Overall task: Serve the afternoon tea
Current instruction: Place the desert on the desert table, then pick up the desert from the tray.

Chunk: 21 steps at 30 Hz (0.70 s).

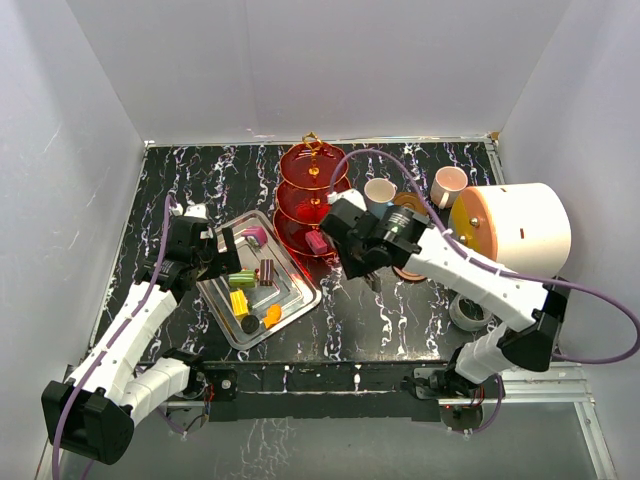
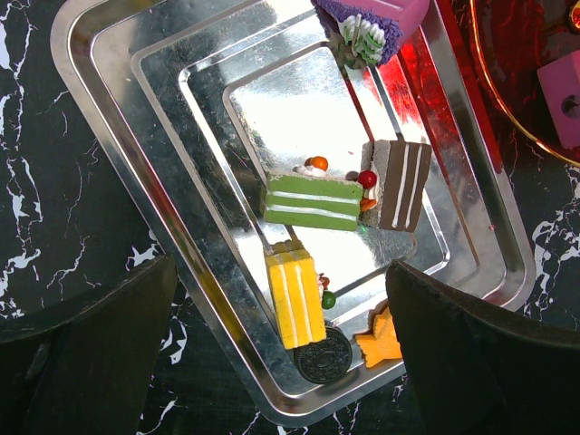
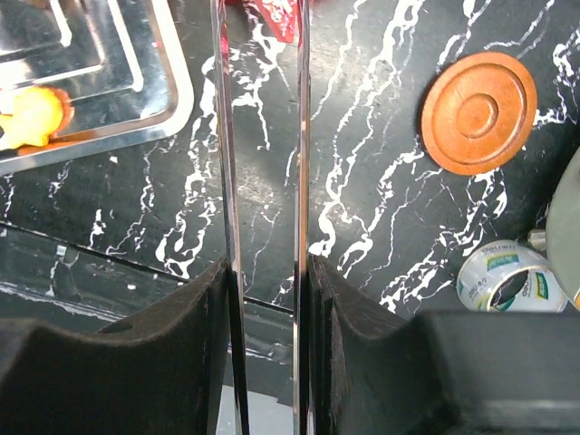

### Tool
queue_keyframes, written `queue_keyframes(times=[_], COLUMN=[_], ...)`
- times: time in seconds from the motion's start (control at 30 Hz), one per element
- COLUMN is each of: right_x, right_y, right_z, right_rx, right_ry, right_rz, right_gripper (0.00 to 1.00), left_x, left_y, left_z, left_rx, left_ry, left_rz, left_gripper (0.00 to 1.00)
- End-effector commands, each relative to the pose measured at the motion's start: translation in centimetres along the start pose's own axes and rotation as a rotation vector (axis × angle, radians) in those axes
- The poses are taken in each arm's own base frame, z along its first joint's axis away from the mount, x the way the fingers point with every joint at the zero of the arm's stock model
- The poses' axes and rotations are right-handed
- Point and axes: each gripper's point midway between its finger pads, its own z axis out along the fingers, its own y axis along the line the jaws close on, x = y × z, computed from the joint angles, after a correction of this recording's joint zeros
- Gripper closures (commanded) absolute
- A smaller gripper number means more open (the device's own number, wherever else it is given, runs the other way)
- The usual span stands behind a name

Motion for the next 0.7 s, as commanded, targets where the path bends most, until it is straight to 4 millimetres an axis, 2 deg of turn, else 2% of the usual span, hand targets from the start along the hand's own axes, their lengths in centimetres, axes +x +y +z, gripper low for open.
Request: queue_keyframes(times=[0.0,0.17,0.47,0.67], right_x=[-0.2,0.3,-3.6,-3.9], right_y=[-1.2,-2.2,-3.1,-3.7], right_z=[0.2,2.9,6.2,9.7], right_rx=[-0.024,-0.004,-0.013,0.005], right_ry=[-0.023,-0.003,-0.079,-0.031], right_rz=[0.062,0.072,0.127,0.117], right_gripper=[0.7,0.71,0.71,0.68], left_x=[-0.5,-0.5,-1.2,-1.2], left_y=[-0.2,-0.2,0.0,0.2], left_z=[-0.6,-0.6,-1.4,-1.4], left_rx=[0.009,0.006,0.003,-0.005], left_ry=[-0.017,-0.018,-0.062,-0.064], left_rz=[0.003,0.002,-0.011,-0.012], left_gripper=[0.02,0.02,0.02,0.01])
